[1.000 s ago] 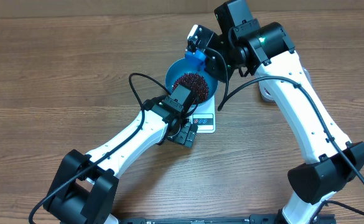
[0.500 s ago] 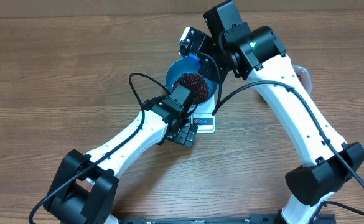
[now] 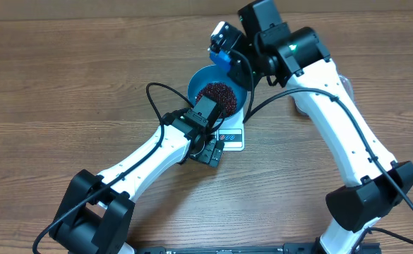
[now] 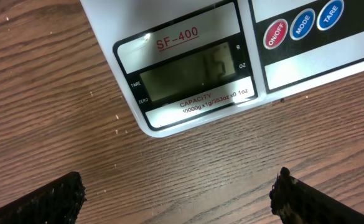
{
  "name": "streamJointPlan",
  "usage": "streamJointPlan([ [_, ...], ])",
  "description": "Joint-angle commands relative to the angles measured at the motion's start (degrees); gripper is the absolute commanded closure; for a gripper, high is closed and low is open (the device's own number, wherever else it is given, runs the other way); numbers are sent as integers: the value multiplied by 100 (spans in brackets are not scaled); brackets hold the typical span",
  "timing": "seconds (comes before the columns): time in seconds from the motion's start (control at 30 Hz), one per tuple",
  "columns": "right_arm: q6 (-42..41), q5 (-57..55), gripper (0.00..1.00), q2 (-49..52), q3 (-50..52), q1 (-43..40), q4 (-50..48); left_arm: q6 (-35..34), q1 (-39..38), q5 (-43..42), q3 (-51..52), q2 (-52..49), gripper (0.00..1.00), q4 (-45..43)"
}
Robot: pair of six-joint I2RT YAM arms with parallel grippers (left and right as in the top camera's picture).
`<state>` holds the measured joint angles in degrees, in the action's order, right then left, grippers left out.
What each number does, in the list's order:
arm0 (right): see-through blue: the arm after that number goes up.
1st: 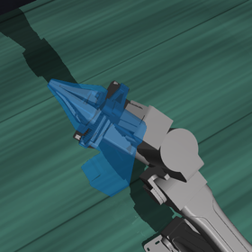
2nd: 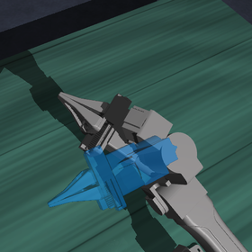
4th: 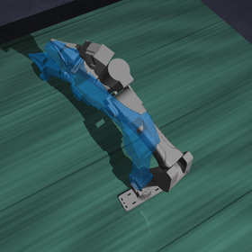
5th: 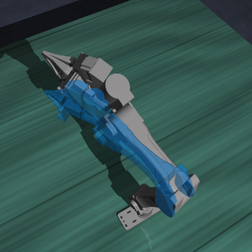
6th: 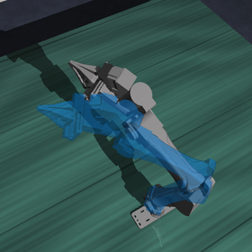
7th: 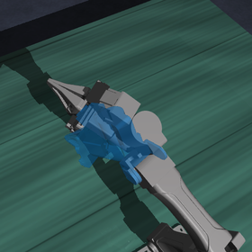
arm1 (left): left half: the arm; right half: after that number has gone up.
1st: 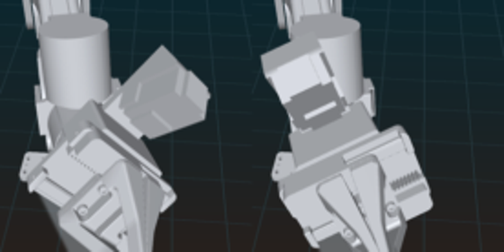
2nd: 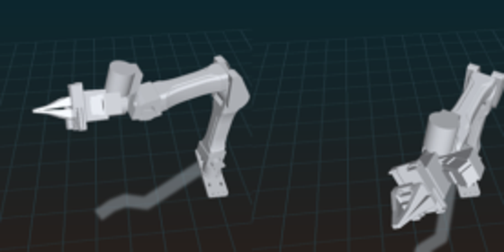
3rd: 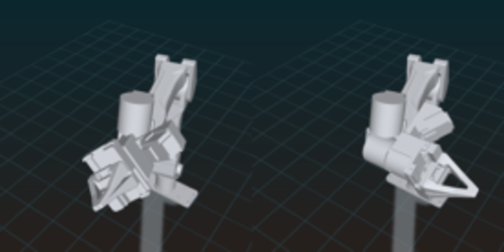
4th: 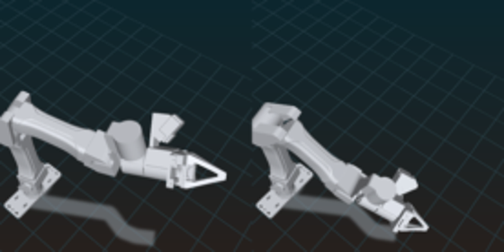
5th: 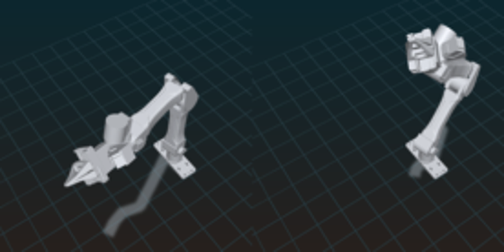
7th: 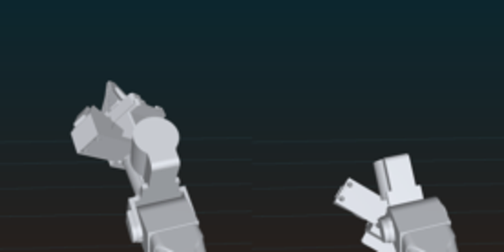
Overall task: Scoop item into bowl and weigh 150g on scale
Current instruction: 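Pour the beans from the scoop into the teal bowl, shaking it, then move the empty scoop back over the bean container with the right gripper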
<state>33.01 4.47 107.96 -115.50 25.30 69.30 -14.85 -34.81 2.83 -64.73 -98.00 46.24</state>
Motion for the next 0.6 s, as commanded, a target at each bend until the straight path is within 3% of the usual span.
streamJointPlan([
  [0.0,-466,463,96,-24,-114,-236,-31,-35,-11,57,50,98,1,2],
  [0.23,-1547,468,96,-24,-114,-909,7,-35,-11,57,50,98,1,2],
  [0.57,-1412,133,96,-24,-63,-2236,852,-35,-11,57,50,98,0,2],
])
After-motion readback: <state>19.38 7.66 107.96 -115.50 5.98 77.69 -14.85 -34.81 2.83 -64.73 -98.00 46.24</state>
